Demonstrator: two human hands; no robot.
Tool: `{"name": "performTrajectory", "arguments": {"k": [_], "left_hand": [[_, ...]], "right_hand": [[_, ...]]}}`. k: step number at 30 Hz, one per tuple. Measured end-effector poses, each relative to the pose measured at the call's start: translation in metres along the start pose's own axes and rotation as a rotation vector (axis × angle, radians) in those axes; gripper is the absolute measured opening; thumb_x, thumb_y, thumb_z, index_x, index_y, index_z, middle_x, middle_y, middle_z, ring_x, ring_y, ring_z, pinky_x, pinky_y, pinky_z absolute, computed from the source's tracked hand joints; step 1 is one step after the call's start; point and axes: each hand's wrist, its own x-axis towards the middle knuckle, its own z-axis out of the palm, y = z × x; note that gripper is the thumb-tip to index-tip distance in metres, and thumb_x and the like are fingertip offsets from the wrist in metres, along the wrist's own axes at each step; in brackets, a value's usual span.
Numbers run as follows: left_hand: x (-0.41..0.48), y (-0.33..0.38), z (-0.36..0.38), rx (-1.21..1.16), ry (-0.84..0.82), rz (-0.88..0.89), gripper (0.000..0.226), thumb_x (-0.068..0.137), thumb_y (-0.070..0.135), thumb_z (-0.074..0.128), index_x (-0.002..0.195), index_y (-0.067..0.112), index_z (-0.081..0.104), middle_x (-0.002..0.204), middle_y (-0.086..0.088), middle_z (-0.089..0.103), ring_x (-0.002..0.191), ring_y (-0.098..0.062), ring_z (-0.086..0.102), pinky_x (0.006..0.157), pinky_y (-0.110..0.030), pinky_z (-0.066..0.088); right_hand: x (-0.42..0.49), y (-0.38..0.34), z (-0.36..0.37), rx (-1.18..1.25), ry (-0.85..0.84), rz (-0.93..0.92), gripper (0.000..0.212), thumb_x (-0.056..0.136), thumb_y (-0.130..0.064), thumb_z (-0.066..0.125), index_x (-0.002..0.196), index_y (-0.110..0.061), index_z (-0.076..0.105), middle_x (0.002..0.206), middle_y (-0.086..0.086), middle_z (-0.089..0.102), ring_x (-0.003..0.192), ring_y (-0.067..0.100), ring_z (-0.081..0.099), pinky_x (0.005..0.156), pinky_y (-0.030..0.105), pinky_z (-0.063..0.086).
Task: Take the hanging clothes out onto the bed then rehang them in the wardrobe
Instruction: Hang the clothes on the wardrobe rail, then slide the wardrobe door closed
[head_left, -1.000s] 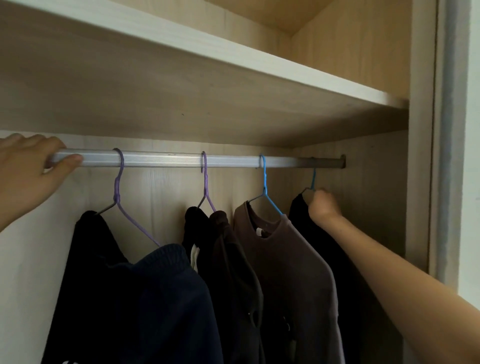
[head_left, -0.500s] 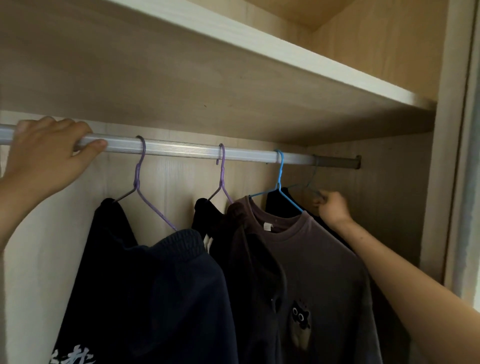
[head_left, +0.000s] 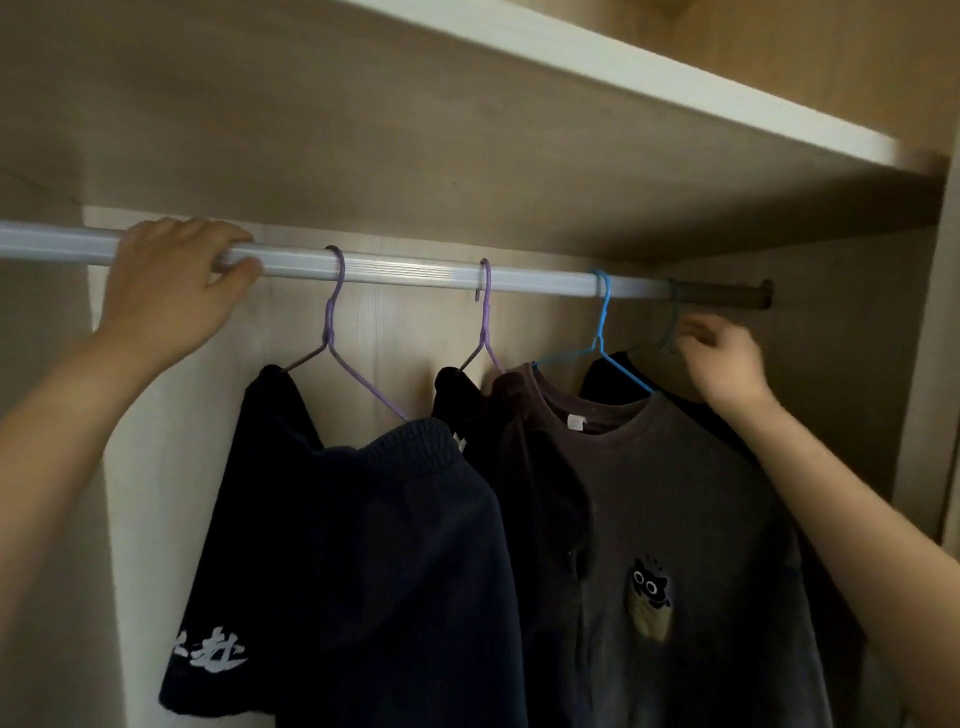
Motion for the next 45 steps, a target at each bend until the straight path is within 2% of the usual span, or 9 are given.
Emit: {"name": "performTrajectory", "arguments": {"k": [3,6,14,18,24,30,37,43,45], "left_hand": [[-0.027,0.011,-0.014,-0.273,0.035,-0.089,0.037,0.092,0.033,0.048,0.123,0.017,0.060,0.121,-0.014,0.060,0.113,-0.034,0.053,0.100,-0.040,0.039],[-0.086,0.043,-0.036,-0.603,0.078,-0.271,0.021,0.093,0.028,0.052,0.111,0.033,0.062,0.109,0.002,0.063,0.102,-0.011,0.058,0.095,-0.024,0.043],[-0.323,0.101,-0.057,-0.930,-0.260,-0.687,0.024,0.090,0.031,0.048,0.100,0.018,0.066,0.096,-0.001,0.070,0.095,-0.012,0.065,0.089,-0.025,0.048],[-0.456,0.113,-0.058,-0.940,-0.610,-0.954,0.019,0.093,0.029,0.053,0.100,0.019,0.066,0.094,0.008,0.071,0.094,-0.011,0.067,0.087,-0.015,0.048],[-0.624,0.114,-0.070,-0.770,-1.060,-1.257,0.021,0.093,0.023,0.057,0.083,0.037,0.069,0.088,0.004,0.071,0.093,-0.026,0.066,0.096,-0.046,0.048],[-0.658,0.164,-0.072,-0.679,-1.270,-1.352,0.022,0.096,0.012,0.055,0.082,0.025,0.067,0.085,-0.011,0.072,0.092,-0.034,0.067,0.090,-0.044,0.047],[-0.622,0.294,-0.015,-0.811,-1.413,-1.129,0.023,0.098,0.019,0.050,0.091,0.034,0.065,0.099,-0.004,0.071,0.100,-0.021,0.065,0.087,-0.030,0.048],[-0.544,0.426,0.045,-1.046,-1.395,-0.959,0.014,0.098,0.033,0.049,0.103,0.034,0.062,0.107,0.009,0.069,0.104,0.000,0.062,0.090,-0.020,0.045],[-0.522,0.459,0.063,-1.136,-1.323,-0.947,0.017,0.098,0.031,0.050,0.112,0.031,0.061,0.116,0.009,0.067,0.108,0.005,0.058,0.090,-0.012,0.042]], "right_hand": [[-0.052,-0.026,-0.003,0.307,-0.001,-0.124,0.032,0.094,-0.015,0.049,0.122,-0.012,0.065,0.119,0.002,0.067,0.111,0.011,0.061,0.097,0.026,0.046],[-0.122,-0.029,0.005,0.590,-0.067,-0.086,0.025,0.094,-0.009,0.045,0.101,-0.012,0.069,0.102,0.012,0.070,0.103,0.019,0.068,0.091,0.031,0.054],[-0.329,0.055,0.041,0.560,-0.109,0.236,0.027,0.099,-0.005,0.038,0.110,-0.007,0.062,0.102,0.015,0.066,0.099,0.027,0.066,0.087,0.033,0.054],[-0.443,0.108,0.045,0.402,-0.160,0.540,0.025,0.094,-0.012,0.042,0.099,-0.021,0.066,0.098,0.009,0.071,0.096,0.024,0.068,0.088,0.040,0.053],[-0.567,0.167,0.026,0.248,-0.337,0.958,0.024,0.093,-0.003,0.045,0.098,-0.012,0.067,0.087,0.012,0.071,0.088,0.032,0.068,0.077,0.038,0.055],[-0.580,0.226,-0.014,0.166,-0.323,1.180,0.022,0.096,-0.012,0.045,0.101,-0.009,0.066,0.089,0.014,0.071,0.078,0.028,0.067,0.069,0.037,0.054],[-0.488,0.295,-0.079,0.083,-0.198,1.046,0.027,0.101,-0.028,0.041,0.111,-0.010,0.059,0.100,0.012,0.069,0.088,0.023,0.068,0.076,0.038,0.055],[-0.409,0.311,-0.116,-0.063,-0.433,0.604,0.024,0.099,-0.044,0.039,0.109,-0.026,0.051,0.098,-0.011,0.061,0.091,0.000,0.058,0.077,0.014,0.043],[-0.394,0.313,-0.121,-0.097,-0.507,0.485,0.016,0.099,-0.041,0.040,0.097,-0.028,0.049,0.089,-0.014,0.057,0.086,0.004,0.056,0.078,0.019,0.044]]}}
